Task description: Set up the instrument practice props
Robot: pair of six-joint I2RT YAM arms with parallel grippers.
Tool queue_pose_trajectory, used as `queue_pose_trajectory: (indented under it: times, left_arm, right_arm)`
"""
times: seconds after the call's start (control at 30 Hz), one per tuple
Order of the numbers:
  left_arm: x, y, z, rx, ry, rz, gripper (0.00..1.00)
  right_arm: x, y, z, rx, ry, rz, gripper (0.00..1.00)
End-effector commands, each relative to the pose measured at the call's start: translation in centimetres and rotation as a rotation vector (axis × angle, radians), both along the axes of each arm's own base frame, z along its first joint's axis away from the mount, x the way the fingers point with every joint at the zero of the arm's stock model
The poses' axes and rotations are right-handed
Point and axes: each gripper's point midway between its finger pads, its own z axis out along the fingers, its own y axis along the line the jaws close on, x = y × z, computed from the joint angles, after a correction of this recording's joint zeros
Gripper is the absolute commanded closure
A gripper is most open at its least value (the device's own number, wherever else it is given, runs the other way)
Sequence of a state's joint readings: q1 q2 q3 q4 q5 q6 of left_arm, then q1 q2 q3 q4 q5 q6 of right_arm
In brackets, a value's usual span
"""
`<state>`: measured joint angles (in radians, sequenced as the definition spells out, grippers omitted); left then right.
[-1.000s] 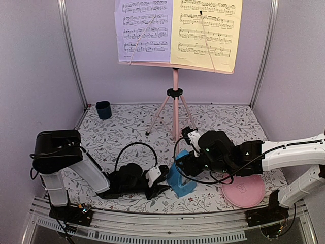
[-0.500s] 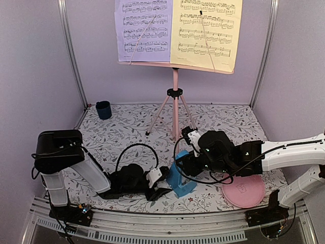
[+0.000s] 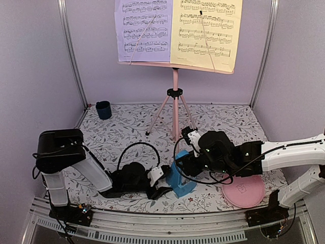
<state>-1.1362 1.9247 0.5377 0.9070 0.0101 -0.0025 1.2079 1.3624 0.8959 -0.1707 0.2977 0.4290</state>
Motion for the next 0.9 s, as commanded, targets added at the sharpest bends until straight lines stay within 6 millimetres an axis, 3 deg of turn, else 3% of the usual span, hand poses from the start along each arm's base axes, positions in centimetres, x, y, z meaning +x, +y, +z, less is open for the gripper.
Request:
queue_pose_trajectory:
  times: [0.0, 0.3, 0.6, 0.7, 0.87]
  left_arm:
    - [0.5, -0.4, -0.2, 0.000, -0.008, -0.015, 0.35]
    - [0.7, -0.4, -0.1, -0.005, -0.001, -0.023, 0.45]
    - [0.8, -0.5, 0.1, -0.014, 0.004, -0.028, 0.46]
    - [0.7, -0.3, 0.2, -0.013, 0.006, -0.027, 0.39]
    - [0.2, 0.7, 1.3, -0.033, 0.009, -0.013, 0.31]
  right_arm:
    - [-1.4, 1.3, 0.6, 0.075, 0.048, 0.067, 0.45]
    - [-1.7, 1.6, 0.2, 0.075, 0.055, 0.083, 0.46]
    - [-1.8, 1.7, 0.0, 0.074, 0.059, 0.091, 0.47]
    - [-1.7, 1.7, 0.5, 0.085, 0.056, 0.087, 0.39]
    - [-1.5, 1.3, 2.3, 0.136, 0.057, 0.105, 0.14]
